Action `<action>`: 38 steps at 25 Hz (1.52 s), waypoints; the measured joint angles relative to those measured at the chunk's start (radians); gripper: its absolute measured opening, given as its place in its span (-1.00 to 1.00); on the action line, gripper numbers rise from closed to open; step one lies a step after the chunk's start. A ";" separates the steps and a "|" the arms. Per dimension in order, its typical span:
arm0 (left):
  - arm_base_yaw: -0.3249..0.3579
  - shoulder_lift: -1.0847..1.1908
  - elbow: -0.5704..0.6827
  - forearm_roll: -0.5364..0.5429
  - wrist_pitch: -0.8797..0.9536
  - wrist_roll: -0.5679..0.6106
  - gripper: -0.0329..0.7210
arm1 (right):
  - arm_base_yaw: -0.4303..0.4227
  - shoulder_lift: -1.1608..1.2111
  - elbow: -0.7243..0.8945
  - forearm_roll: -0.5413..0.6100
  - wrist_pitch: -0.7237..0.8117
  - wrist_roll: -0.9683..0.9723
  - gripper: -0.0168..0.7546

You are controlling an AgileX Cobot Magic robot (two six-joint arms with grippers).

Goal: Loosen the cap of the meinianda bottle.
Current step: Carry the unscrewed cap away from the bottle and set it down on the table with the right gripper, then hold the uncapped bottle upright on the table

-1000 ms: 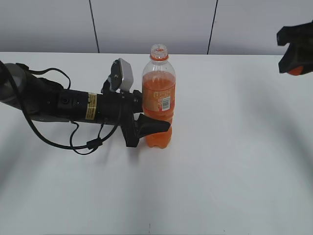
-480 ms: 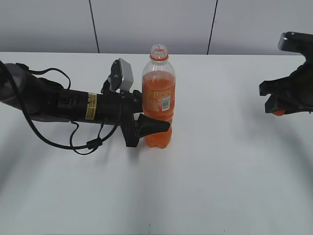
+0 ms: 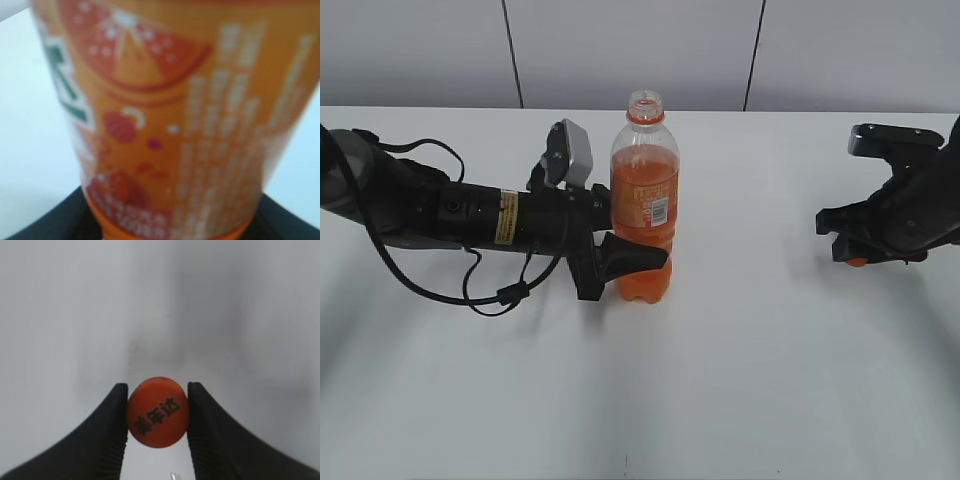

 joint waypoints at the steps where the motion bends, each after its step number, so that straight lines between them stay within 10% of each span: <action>1: 0.000 0.000 0.000 0.000 0.000 0.000 0.16 | 0.000 0.014 0.000 -0.001 -0.012 0.000 -0.25; 10: 0.000 0.000 0.000 0.000 0.000 0.000 0.16 | 0.000 0.081 0.000 -0.007 -0.068 -0.025 -0.22; 20: 0.000 0.000 0.000 0.000 0.001 0.000 0.16 | 0.001 0.081 0.000 -0.007 -0.074 -0.035 0.56; 38: 0.080 0.000 0.000 0.085 0.013 -0.059 0.64 | 0.001 -0.057 0.000 -0.008 -0.076 -0.042 0.57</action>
